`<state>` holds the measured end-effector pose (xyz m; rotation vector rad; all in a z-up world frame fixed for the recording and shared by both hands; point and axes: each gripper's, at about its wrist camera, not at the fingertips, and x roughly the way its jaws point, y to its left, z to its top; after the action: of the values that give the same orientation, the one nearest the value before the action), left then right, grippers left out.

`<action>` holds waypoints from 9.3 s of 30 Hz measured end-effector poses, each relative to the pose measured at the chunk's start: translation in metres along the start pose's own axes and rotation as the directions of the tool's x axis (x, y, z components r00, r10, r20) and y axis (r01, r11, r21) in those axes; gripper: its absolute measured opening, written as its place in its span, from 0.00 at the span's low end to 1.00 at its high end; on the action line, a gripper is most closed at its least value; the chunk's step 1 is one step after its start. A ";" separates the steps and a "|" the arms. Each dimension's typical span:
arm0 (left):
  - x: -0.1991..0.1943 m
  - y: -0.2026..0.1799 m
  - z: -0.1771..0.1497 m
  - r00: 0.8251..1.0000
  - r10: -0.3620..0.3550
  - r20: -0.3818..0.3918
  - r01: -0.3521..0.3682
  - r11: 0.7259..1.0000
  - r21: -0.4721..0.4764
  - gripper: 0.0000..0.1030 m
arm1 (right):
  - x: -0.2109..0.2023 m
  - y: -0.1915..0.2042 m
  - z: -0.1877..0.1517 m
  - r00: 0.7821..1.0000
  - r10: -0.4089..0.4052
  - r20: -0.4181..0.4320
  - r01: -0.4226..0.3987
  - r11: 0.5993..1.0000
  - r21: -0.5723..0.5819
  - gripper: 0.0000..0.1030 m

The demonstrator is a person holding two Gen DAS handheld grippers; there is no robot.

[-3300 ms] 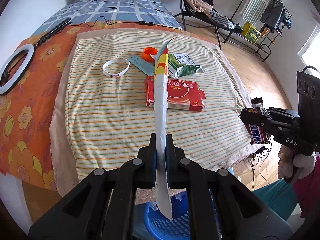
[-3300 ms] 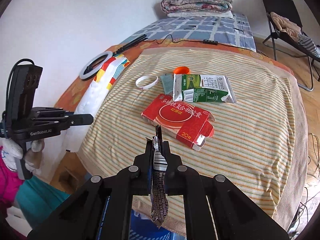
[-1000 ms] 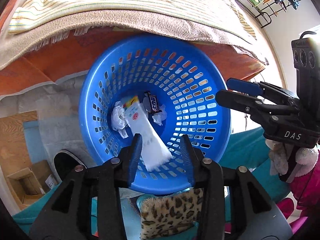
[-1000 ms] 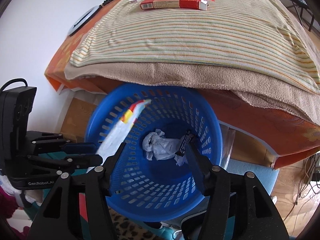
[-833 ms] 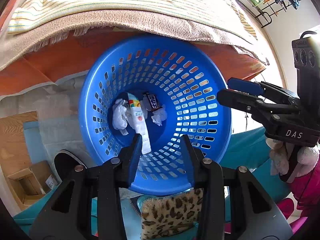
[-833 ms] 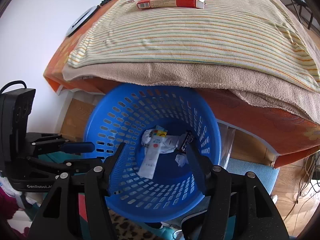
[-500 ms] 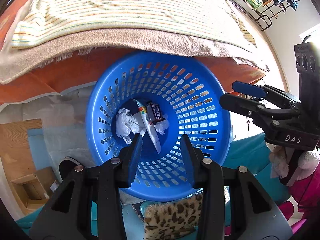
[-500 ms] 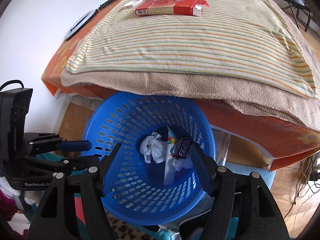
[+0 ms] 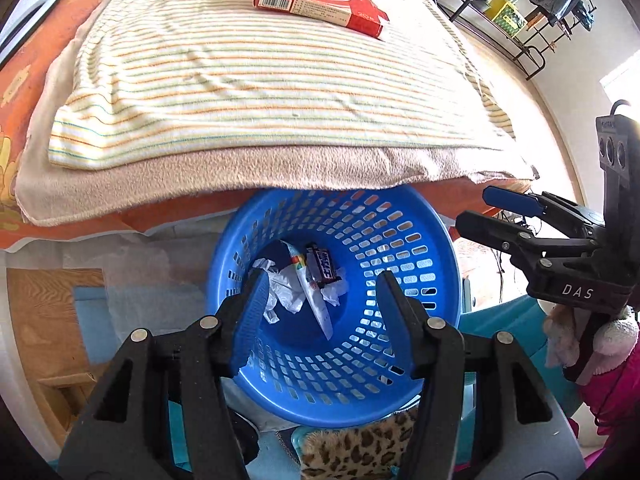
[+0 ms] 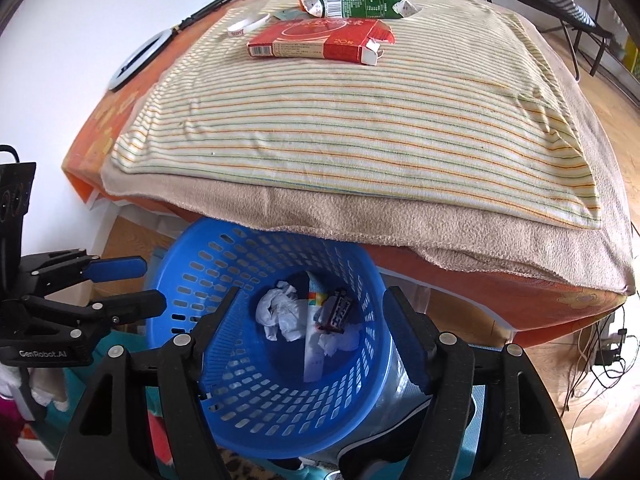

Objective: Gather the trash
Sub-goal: 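Raise both tools away from the basket back over the towel, then move both tools toward the green-white milk carton and red box, then close right tool on green-white milk carton while left tool grasps white wristband, then carry the milk carton and wristband in both tools down to the blue basket, then open both tools over the basket to drop carton and wristband, then raise both tools from the basket back over the towel, then move right tool toward the red box while left tool approaches blue tube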

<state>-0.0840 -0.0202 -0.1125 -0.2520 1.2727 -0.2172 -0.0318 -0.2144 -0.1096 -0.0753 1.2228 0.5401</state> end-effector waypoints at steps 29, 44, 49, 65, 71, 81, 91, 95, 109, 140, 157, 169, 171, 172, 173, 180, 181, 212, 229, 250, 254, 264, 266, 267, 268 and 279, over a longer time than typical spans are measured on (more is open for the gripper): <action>-0.055 0.022 0.100 0.961 0.166 0.221 -0.171 0.985 0.003 0.55 | -0.039 -0.042 0.076 0.980 -0.035 0.194 0.013 0.993 0.113 0.68; -0.051 0.042 0.166 0.929 0.247 0.277 -0.263 0.964 0.022 0.55 | -0.037 -0.060 0.152 0.949 -0.064 0.308 0.046 0.997 0.066 0.72; -0.044 0.068 0.195 0.927 0.241 0.289 -0.246 0.969 -0.017 0.55 | -0.021 -0.069 0.182 0.961 -0.064 0.269 0.042 0.996 0.084 0.72; 0.010 0.141 0.275 0.960 0.183 0.212 -0.145 0.973 -0.182 0.55 | 0.064 -0.122 0.245 0.957 0.189 0.221 -0.260 0.895 0.362 0.72; 0.030 0.152 0.296 0.961 0.195 0.198 -0.155 0.967 -0.202 0.55 | 0.082 -0.129 0.253 0.941 0.235 0.243 -0.320 0.852 0.415 0.72; 0.054 0.146 0.310 0.940 0.271 0.208 -0.247 0.960 -0.132 0.48 | 0.092 -0.136 0.267 0.897 0.285 0.339 -0.421 0.787 0.451 0.74; 0.057 0.132 0.314 0.921 0.317 0.227 -0.308 0.949 -0.073 0.21 | 0.100 -0.124 0.281 0.896 0.305 0.322 -0.424 0.802 0.421 0.46; 0.052 0.132 0.313 0.923 0.306 0.232 -0.295 0.952 -0.082 0.07 | 0.087 -0.116 0.282 0.889 0.299 0.348 -0.425 0.822 0.379 0.38; 0.021 0.132 0.301 0.922 0.275 0.274 -0.248 0.960 -0.129 0.04 | 0.017 -0.099 0.276 0.881 0.146 0.450 -0.264 0.941 0.211 0.30; -0.070 0.049 0.180 0.904 0.231 0.360 -0.240 0.971 -0.021 0.04 | -0.078 -0.047 0.191 0.886 0.092 0.454 -0.125 0.991 0.042 0.30; -0.083 0.023 0.084 0.919 0.187 0.346 -0.192 0.981 -0.018 0.04 | -0.106 -0.041 0.112 0.899 0.131 0.418 -0.155 0.988 0.024 0.30; -0.063 0.006 0.027 0.943 0.166 0.290 -0.176 0.984 0.008 0.04 | -0.102 -0.026 0.053 0.919 0.168 0.357 -0.177 0.984 -0.007 0.30; -0.058 0.002 0.019 0.948 0.158 0.275 -0.168 0.986 0.014 0.04 | -0.100 -0.025 0.044 0.923 0.170 0.346 -0.178 0.984 -0.009 0.30; -0.054 0.000 0.015 0.951 0.154 0.268 -0.165 0.986 0.018 0.04 | -0.099 -0.024 0.040 0.925 0.169 0.340 -0.176 0.984 -0.009 0.30; -0.052 -0.002 0.012 0.953 0.152 0.260 -0.163 0.986 0.023 0.04 | -0.098 -0.024 0.036 0.927 0.169 0.335 -0.176 0.984 -0.007 0.30; -0.032 -0.010 -0.004 0.966 0.149 0.211 -0.162 0.986 0.045 0.04 | -0.084 -0.023 0.011 0.942 0.172 0.287 -0.180 0.984 0.002 0.30; -0.029 -0.011 -0.006 0.968 0.149 0.204 -0.162 0.986 0.048 0.04 | -0.081 -0.023 0.008 0.945 0.169 0.280 -0.176 0.984 0.001 0.30; 0.014 -0.014 -0.029 0.987 0.151 0.062 -0.156 0.984 0.085 0.19 | -0.031 -0.019 -0.031 0.985 0.144 0.093 -0.147 0.989 0.027 0.32; 0.009 -0.013 -0.023 0.983 0.161 0.088 -0.167 0.984 0.065 0.60 | -0.022 -0.016 -0.027 0.995 0.087 0.049 -0.088 0.996 0.018 0.65; -0.004 -0.003 0.005 0.977 0.171 0.127 -0.176 0.984 0.032 0.60 | -0.032 -0.013 0.002 0.994 -0.078 0.076 0.081 0.996 -0.037 0.69; -0.008 -0.001 0.015 0.975 0.174 0.138 -0.180 0.983 0.029 0.60 | -0.033 -0.012 0.011 0.991 -0.110 0.076 0.114 0.992 -0.047 0.69; -0.022 0.015 0.045 0.967 0.191 0.167 -0.194 0.981 0.006 0.60 | -0.042 -0.019 0.040 0.981 -0.092 0.172 0.111 0.988 -0.107 0.69; -0.026 0.019 0.053 0.964 0.201 0.177 -0.204 0.979 0.000 0.60 | -0.046 -0.020 0.051 0.975 -0.087 0.205 0.115 0.985 -0.131 0.69; -0.029 0.022 0.058 0.960 0.207 0.186 -0.210 0.978 -0.004 0.60 | -0.047 -0.019 0.057 0.972 -0.086 0.217 0.120 0.982 -0.148 0.69; -0.033 0.024 0.062 0.957 0.212 0.195 -0.215 0.977 -0.008 0.60 | -0.049 -0.017 0.064 0.970 -0.085 0.226 0.125 0.978 -0.169 0.69; -0.076 0.066 0.103 0.922 0.241 0.304 -0.217 0.970 -0.111 0.60 | -0.026 -0.008 0.148 0.988 0.015 0.152 0.023 0.970 -0.243 0.69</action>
<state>-0.0050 0.0718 -0.0354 -0.1910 0.9819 0.0718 0.0949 -0.1809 -0.0354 -0.2414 1.0023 0.6794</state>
